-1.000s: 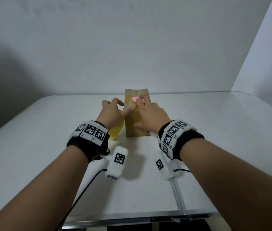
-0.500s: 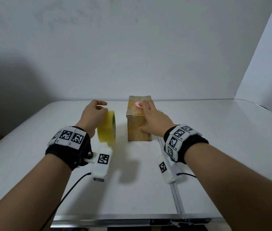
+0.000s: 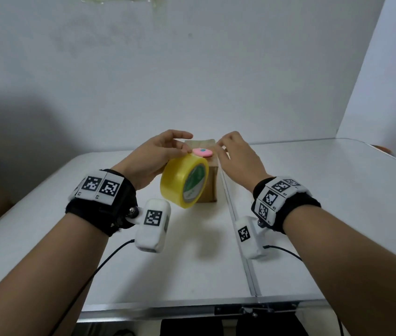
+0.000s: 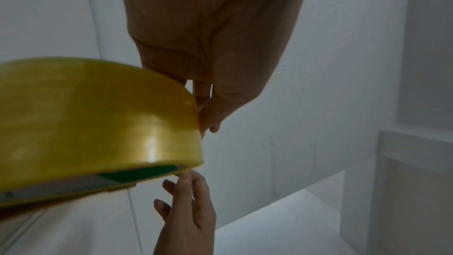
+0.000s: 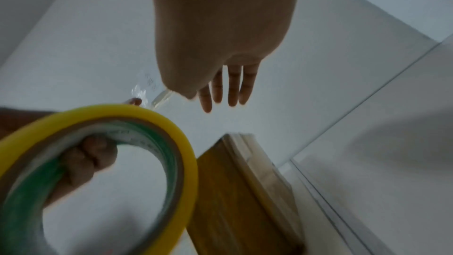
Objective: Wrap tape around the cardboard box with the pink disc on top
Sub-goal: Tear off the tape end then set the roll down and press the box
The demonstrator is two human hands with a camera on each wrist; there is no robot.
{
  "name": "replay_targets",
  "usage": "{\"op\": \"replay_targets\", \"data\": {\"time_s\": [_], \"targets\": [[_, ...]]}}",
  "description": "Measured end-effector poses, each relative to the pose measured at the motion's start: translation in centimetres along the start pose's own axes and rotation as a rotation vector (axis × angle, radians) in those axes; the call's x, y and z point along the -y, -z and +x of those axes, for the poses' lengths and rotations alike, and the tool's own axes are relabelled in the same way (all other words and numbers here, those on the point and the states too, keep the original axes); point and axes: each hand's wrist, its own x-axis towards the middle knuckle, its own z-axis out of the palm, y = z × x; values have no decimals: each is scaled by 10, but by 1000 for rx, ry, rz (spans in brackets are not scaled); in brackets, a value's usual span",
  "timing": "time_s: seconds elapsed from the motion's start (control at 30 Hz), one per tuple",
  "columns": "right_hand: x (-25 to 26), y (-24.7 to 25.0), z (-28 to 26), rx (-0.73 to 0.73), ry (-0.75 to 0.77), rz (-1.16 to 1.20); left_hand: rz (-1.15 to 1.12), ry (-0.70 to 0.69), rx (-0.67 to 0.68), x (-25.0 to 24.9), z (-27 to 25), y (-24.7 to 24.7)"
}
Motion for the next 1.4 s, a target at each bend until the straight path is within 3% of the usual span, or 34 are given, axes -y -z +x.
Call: {"op": "replay_targets", "data": {"time_s": [0.2,0.33,0.43,0.77,1.0,1.1,1.4], "targets": [[-17,35,-8,188,-152,364,-149,21,115,6,15,-50],[-37,44,-20,160,-336,487,-221,20,76,17,32,-87],[-54,50,-30,121,-335,516,-279,31,54,25,40,-108],[-74,63,-38,56,-340,345,-225,39,25,41,55,-145],[-79,57,-44,67,-260,145,-281,123,118,49,60,-152],[-81,54,-45,51,-241,124,-310,159,177,53,62,-152],[-70,50,-46,50,-193,112,-337,212,151,51,58,-147]]}}
